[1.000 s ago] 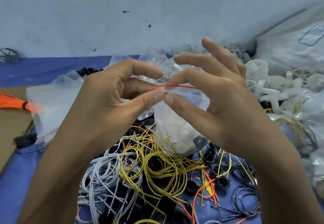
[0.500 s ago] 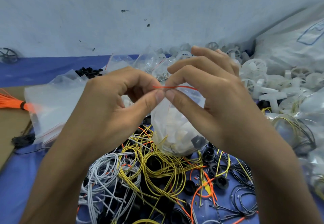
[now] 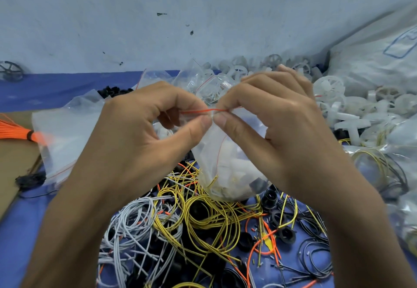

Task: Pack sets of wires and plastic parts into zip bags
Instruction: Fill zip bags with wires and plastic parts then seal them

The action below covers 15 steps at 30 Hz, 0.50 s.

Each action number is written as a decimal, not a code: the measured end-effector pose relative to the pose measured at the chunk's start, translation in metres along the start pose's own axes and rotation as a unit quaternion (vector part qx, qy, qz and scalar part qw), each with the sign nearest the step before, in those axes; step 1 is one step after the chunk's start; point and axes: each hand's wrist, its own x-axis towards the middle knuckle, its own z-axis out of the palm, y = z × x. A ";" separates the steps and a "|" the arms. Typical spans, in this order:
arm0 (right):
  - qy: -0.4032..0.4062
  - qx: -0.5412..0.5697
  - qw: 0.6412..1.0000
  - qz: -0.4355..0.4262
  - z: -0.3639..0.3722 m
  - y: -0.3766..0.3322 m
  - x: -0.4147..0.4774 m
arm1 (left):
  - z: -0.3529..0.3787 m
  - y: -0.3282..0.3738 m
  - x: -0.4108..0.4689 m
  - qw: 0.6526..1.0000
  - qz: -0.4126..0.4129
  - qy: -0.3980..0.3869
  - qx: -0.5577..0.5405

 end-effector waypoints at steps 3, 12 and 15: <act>-0.001 0.005 1.000 0.013 -0.004 0.003 0.000 | -0.001 -0.002 0.000 1.000 -0.008 0.012 0.001; 0.007 0.000 1.000 0.016 -0.006 0.007 -0.001 | 0.003 0.001 0.001 1.000 -0.007 0.024 0.017; 0.015 0.002 1.000 0.020 -0.009 0.014 -0.001 | 0.000 0.000 0.001 0.999 -0.012 0.022 0.025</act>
